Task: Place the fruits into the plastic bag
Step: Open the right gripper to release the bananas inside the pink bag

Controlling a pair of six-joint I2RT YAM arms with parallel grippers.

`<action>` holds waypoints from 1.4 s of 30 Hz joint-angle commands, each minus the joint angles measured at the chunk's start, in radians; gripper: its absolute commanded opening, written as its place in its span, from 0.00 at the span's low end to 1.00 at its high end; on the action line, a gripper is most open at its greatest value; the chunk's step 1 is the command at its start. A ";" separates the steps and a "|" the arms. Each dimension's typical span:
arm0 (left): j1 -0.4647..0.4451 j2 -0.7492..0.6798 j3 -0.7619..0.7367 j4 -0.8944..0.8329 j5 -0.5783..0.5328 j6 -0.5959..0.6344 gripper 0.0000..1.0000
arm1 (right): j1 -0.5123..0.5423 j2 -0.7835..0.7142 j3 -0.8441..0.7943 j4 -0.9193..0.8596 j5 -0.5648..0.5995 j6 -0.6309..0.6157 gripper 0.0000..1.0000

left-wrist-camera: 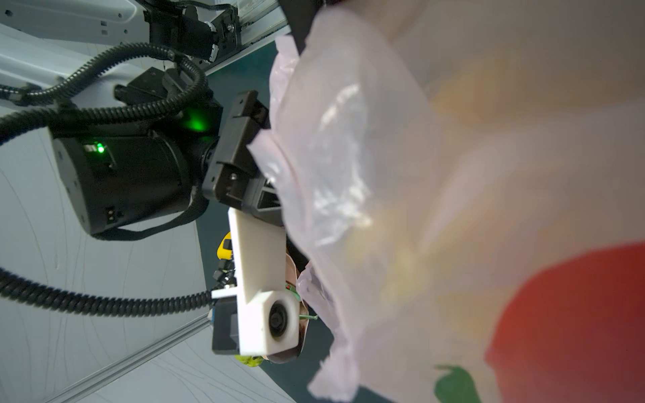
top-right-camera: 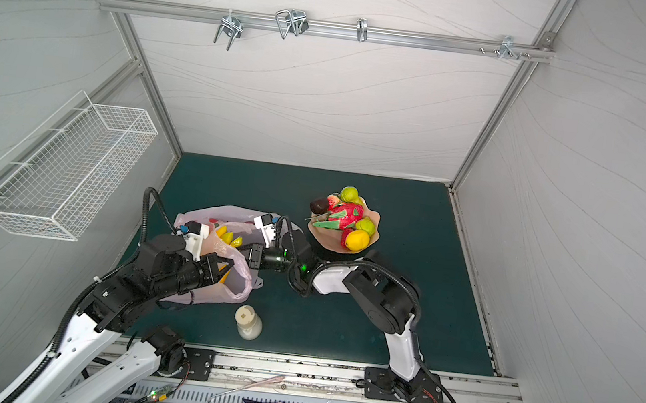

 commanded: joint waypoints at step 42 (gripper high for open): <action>-0.001 -0.225 0.075 -0.218 -0.092 -0.053 0.00 | -0.063 -0.169 0.117 -0.776 -0.297 -0.140 0.99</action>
